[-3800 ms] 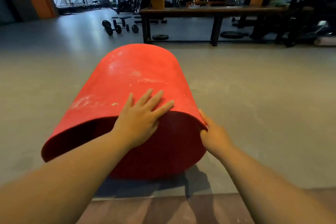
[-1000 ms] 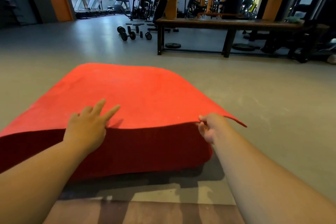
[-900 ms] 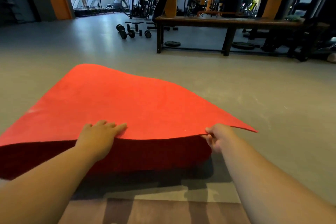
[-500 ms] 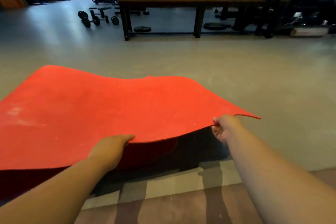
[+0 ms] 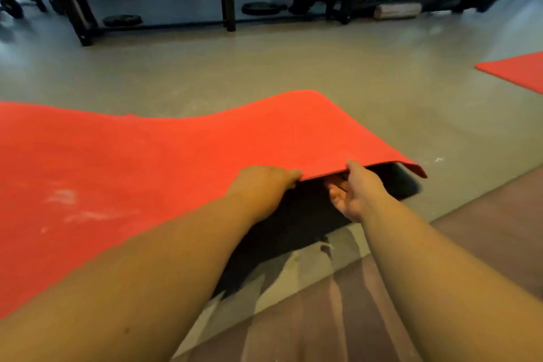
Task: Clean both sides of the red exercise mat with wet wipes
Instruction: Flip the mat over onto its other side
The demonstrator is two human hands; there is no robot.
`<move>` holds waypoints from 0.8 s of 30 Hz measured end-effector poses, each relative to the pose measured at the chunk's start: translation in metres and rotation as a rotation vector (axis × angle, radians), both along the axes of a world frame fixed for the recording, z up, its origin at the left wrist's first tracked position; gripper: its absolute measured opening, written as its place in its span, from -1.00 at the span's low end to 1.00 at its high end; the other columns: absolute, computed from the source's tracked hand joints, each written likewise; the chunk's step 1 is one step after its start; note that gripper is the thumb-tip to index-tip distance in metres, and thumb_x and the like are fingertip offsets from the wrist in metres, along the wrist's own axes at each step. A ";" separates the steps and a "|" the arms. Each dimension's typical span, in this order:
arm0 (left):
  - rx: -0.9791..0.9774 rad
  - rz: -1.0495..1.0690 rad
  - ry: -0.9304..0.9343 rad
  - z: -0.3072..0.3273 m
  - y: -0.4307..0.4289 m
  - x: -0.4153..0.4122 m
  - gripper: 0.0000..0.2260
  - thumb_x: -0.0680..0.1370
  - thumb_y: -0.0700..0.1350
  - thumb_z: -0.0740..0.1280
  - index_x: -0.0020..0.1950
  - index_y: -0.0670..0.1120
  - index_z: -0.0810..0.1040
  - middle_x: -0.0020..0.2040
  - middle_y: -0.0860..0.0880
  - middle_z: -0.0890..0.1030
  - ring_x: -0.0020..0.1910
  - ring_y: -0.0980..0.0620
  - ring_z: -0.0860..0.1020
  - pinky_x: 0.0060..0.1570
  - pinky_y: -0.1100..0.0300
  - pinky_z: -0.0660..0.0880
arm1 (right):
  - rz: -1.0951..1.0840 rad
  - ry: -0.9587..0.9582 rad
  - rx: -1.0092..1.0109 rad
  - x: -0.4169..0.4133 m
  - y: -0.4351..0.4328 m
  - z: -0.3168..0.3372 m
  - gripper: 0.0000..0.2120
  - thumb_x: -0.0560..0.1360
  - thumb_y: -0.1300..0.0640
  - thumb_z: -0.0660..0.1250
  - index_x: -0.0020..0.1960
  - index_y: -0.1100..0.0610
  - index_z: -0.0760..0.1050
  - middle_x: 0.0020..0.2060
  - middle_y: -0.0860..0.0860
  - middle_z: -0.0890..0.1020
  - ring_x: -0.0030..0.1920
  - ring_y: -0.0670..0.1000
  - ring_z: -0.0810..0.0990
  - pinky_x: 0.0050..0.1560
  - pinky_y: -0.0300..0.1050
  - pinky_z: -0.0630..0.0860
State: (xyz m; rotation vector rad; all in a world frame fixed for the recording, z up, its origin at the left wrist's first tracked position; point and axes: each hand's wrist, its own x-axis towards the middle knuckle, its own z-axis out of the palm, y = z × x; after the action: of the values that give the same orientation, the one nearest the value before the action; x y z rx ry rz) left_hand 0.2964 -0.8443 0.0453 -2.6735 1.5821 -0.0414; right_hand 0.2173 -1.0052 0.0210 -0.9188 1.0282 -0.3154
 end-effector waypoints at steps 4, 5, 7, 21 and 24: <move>0.055 -0.041 0.247 -0.012 -0.040 -0.014 -0.53 0.62 0.03 0.22 0.52 0.15 0.20 0.48 -0.06 0.33 0.37 -0.13 0.38 0.26 0.02 0.39 | -0.119 0.042 -0.045 -0.009 -0.026 0.008 -0.82 0.56 0.01 0.25 -0.17 0.07 0.40 -0.27 -0.01 0.49 -0.32 -0.04 0.46 -0.42 -0.21 0.37; 0.146 -0.040 0.274 -0.016 -0.035 -0.014 -0.40 0.59 0.05 0.27 0.55 0.18 0.06 0.55 -0.05 0.17 0.45 -0.10 0.28 0.35 -0.04 0.32 | -0.106 0.070 -0.037 -0.010 -0.025 0.007 -0.81 0.56 0.02 0.24 -0.19 0.07 0.39 -0.28 -0.01 0.46 -0.34 -0.04 0.42 -0.41 -0.21 0.35; 0.294 0.025 0.283 -0.023 -0.012 -0.014 -0.22 0.53 0.06 0.33 0.55 0.22 -0.15 0.59 -0.02 -0.10 0.53 -0.10 0.12 0.42 -0.21 0.16 | -0.060 0.113 0.004 -0.013 -0.015 0.002 -0.81 0.56 0.06 0.23 -0.20 0.09 0.36 -0.29 0.00 0.42 -0.34 -0.02 0.39 -0.38 -0.20 0.34; 0.628 0.632 0.117 -0.048 0.303 -0.023 -0.10 0.49 -0.05 0.33 0.52 0.21 -0.34 0.56 -0.02 -0.30 0.55 -0.12 -0.18 0.36 -0.40 0.02 | 0.233 0.026 0.498 0.003 0.260 -0.071 -0.56 0.58 0.10 0.20 0.42 0.19 0.27 0.43 0.14 0.28 0.37 0.21 0.36 0.04 0.19 0.45; 0.509 0.589 -0.004 -0.041 0.347 -0.019 -0.22 0.55 -0.17 0.21 0.54 0.16 -0.28 0.58 -0.03 -0.24 0.56 -0.06 -0.16 0.48 -0.17 -0.02 | 0.323 0.020 0.544 0.012 0.320 -0.066 -0.59 0.59 0.10 0.19 0.41 0.19 0.31 0.43 0.14 0.29 0.37 0.20 0.37 0.06 0.16 0.46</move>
State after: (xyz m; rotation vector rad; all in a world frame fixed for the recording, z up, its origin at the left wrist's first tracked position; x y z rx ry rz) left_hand 0.2769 -0.4972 0.0040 -2.5742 0.6245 0.3220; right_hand 0.2294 -0.6853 -0.0454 -0.5771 0.9001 0.2384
